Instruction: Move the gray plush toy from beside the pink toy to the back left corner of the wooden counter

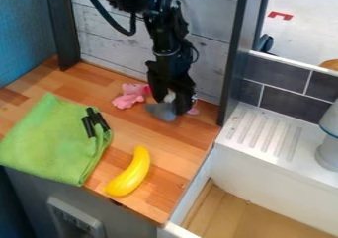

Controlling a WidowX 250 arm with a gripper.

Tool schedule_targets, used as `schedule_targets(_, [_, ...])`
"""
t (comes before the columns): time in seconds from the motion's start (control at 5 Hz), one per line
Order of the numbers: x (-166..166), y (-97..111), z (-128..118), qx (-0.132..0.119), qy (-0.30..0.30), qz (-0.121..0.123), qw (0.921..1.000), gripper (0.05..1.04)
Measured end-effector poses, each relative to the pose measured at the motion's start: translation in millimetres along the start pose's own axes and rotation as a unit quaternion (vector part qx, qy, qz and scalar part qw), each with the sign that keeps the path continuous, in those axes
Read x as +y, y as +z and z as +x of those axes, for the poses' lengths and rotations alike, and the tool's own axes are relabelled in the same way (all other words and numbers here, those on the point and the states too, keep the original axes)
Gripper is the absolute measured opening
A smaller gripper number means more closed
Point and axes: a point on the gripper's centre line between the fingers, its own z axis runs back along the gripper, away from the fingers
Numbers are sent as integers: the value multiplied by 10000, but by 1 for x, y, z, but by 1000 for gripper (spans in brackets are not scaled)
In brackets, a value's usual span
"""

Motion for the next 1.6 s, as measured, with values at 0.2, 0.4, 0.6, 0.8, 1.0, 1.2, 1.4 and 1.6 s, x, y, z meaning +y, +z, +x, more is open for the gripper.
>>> schedule_targets(0.2, [2,-11,-1,204,113,-2,9997,750])
schedule_targets(0.4, [1,-10,-4,297,182,-35,9994,664])
schedule_targets(0.6, [-3,-10,-11,413,155,-144,9989,655])
schedule_targets(0.8, [-9,14,-13,120,47,-156,9998,655])
schedule_targets(1.0, [-13,48,-23,-395,73,46,9992,655])
schedule_targets(1.2, [13,77,-51,-507,431,578,9961,655])
schedule_targets(1.4, [55,92,-74,-453,1042,946,9890,655])
schedule_targets(1.6, [98,108,-82,-659,1659,1108,9777,655])
